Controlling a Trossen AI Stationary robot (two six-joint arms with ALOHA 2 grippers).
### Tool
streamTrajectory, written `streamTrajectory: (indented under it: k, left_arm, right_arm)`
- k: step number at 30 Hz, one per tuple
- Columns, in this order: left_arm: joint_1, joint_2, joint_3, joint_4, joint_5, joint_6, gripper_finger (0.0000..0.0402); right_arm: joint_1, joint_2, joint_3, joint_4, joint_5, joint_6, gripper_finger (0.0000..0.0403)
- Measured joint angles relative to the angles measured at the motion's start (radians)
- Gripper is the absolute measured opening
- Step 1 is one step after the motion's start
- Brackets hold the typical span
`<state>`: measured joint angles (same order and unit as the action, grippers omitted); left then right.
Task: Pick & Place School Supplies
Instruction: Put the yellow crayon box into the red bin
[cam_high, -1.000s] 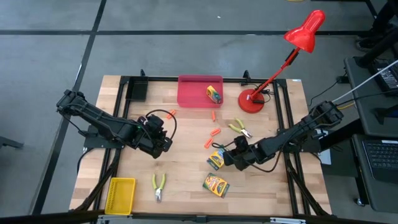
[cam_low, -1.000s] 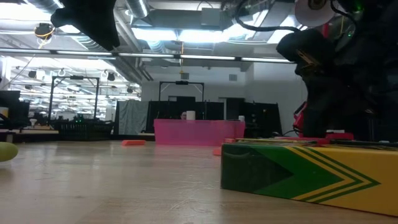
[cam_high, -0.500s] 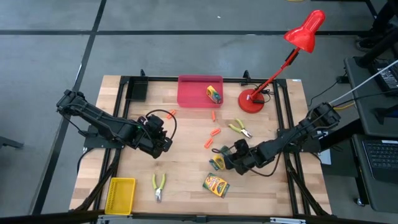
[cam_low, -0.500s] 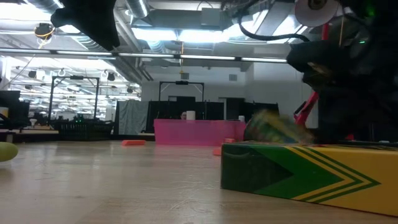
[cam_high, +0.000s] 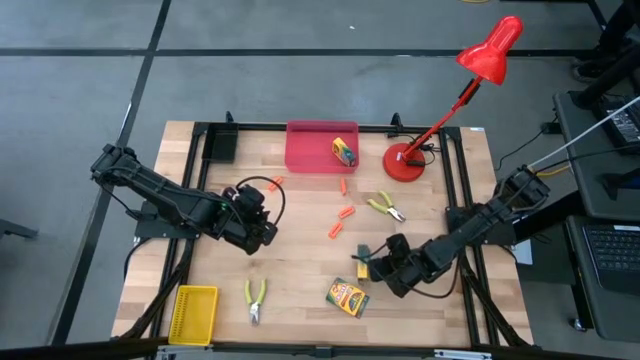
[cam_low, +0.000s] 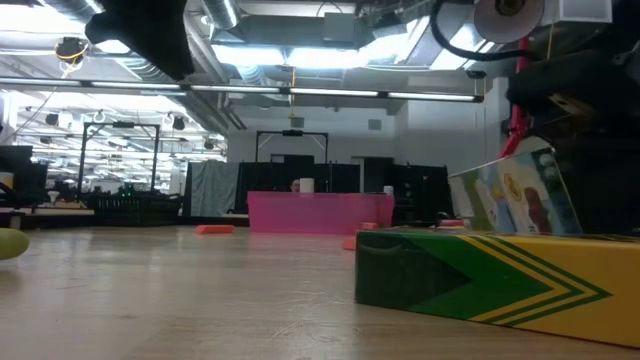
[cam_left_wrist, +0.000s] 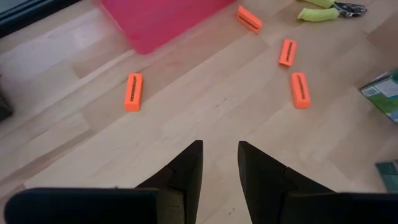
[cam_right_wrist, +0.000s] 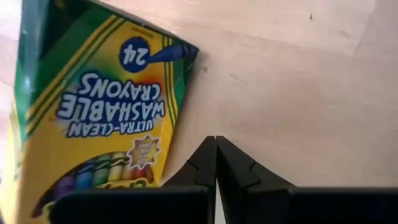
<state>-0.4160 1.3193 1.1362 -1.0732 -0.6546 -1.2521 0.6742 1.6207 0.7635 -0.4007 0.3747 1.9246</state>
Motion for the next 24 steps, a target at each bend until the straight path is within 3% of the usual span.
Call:
streamTrajectory:
  k: [10,15,20,24]
  left_arm:
    - [0.055,0.000,0.000,0.195,0.089,0.097,0.0098]
    - [0.108,0.012,0.001,0.326,0.161,0.165,0.0113]
    - [0.150,0.015,0.001,0.265,0.168,0.165,0.0148]
    - [0.166,0.010,0.000,0.188,0.150,0.146,0.0180]
  right_arm:
    - [0.038,-0.006,0.000,0.000,0.057,0.084,0.0006]
    - [0.061,-0.058,0.001,-0.043,0.146,0.127,0.0006]
    - [0.093,-0.180,0.001,-0.042,0.174,0.120,0.0012]
    - [0.090,-0.279,0.001,-0.050,0.160,0.079,0.0044]
